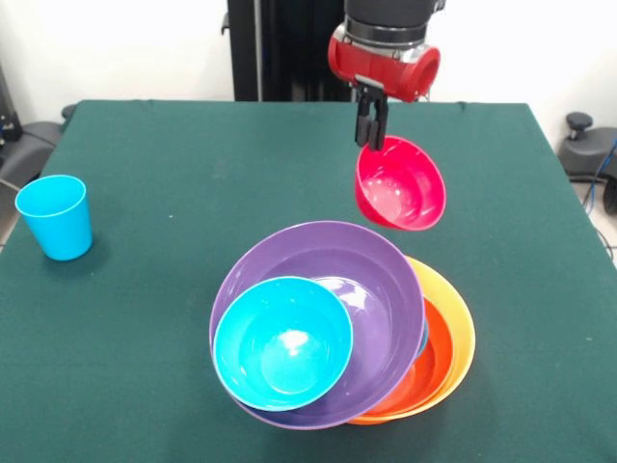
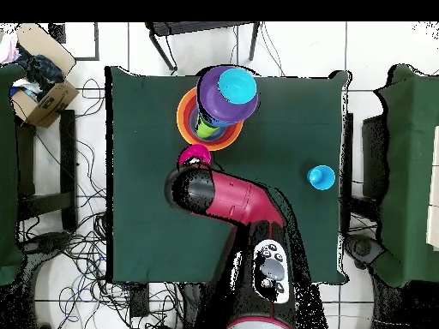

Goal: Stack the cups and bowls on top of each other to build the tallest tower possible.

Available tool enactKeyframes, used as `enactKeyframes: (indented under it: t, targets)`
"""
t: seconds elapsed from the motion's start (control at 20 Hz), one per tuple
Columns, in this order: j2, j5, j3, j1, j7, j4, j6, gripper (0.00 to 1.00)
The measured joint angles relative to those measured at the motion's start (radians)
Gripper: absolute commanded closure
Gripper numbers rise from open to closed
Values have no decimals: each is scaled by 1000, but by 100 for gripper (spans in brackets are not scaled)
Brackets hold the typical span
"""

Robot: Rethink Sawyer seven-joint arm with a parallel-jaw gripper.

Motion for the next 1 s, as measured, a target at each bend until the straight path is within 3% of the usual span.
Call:
enactKeyframes:
  t: [1.0]
  targets:
    - [-58, 4, 0, -8, 0, -34, 157, 100]
